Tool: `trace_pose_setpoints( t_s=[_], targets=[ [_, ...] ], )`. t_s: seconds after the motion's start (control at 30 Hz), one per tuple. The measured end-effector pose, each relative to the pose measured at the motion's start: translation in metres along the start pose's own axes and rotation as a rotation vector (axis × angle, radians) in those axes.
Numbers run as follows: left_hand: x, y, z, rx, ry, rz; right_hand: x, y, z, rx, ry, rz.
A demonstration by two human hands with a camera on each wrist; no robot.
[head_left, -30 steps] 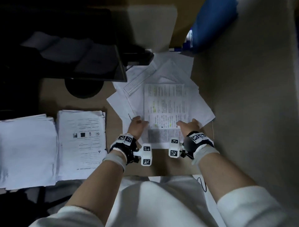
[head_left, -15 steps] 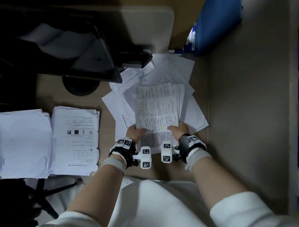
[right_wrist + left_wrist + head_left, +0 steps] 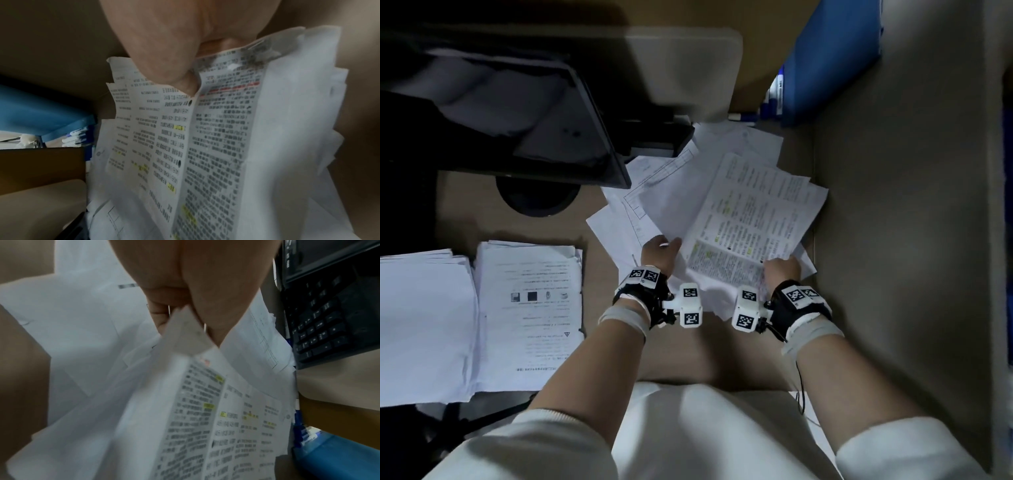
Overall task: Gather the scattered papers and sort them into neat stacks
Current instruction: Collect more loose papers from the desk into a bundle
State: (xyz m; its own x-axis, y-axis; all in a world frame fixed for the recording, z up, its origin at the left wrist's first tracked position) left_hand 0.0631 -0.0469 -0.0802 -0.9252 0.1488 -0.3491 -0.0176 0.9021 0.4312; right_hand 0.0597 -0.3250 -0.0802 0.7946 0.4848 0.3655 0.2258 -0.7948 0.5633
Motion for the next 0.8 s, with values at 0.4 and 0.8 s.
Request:
trace_pose_setpoints(
  t_s=[0.4, 0.8],
  targets=[
    [0.066, 0.017, -0.036, 0.534, 0.330, 0.225, 0.043, -0.021, -0.039, 0.039, 0.091, -0.306],
    [0.024, 0.044, 0.000, 0.125, 0.083, 0.034, 0.007, -0.050, -0.043, 0.050, -0.210, 0.192]
  ],
)
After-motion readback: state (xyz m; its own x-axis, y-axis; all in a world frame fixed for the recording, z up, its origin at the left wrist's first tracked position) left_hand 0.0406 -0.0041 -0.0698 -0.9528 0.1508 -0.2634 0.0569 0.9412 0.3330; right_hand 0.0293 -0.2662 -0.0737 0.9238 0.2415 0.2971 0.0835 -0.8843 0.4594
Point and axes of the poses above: each hand's wrist, its own z-axis towards the middle knuckle, its own y-axis out of the back of the hand, x = y × z, the point moved 6 cm from there along z, towards the middle knuckle, and after that the axes turned 10 degrees about y, right-handed, at the moved point
